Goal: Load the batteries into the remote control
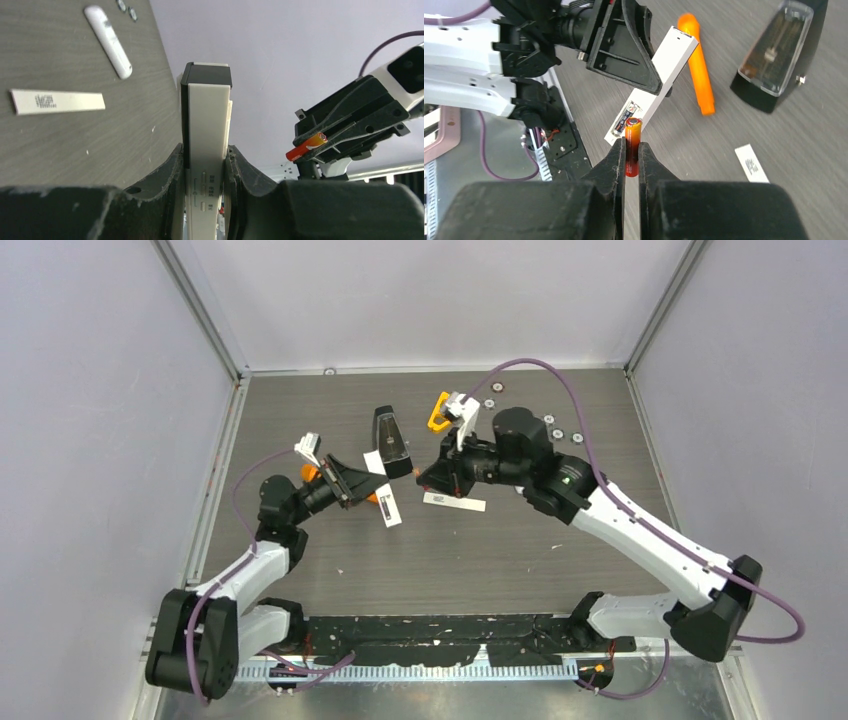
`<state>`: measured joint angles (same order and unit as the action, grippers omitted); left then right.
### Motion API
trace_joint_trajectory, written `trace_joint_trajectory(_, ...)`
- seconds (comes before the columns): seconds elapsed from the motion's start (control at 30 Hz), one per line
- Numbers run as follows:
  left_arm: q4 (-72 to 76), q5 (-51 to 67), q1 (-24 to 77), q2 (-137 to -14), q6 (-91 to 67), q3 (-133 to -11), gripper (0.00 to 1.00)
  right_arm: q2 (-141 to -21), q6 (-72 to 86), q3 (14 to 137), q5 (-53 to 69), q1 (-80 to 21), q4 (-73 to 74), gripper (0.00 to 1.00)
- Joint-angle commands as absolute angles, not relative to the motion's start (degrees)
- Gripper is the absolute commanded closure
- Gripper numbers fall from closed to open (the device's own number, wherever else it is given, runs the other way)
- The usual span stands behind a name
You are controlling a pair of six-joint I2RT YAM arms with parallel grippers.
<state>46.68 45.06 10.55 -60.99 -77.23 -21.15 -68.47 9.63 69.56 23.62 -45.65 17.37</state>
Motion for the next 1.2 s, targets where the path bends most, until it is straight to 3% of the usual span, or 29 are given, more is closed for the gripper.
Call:
trace_joint_trajectory(0.0,60.45,43.13,12.66,-64.01,-82.51,-18.91,1.00,-72.94,11.74,76.27,12.30,-49.49,29.66,0.94)
trace_joint_trajectory(0.4,66.17,30.78,17.39,-68.67,-84.83,-14.35,1.00,-85.47,20.09,92.37,6.64,-53.89,50.02,0.94)
trace_joint_trajectory(1.17,66.83,27.35,17.60,-68.59,-89.03,-12.13,1.00,-97.33,21.07,103.76,2.19,-56.68,57.18,0.92)
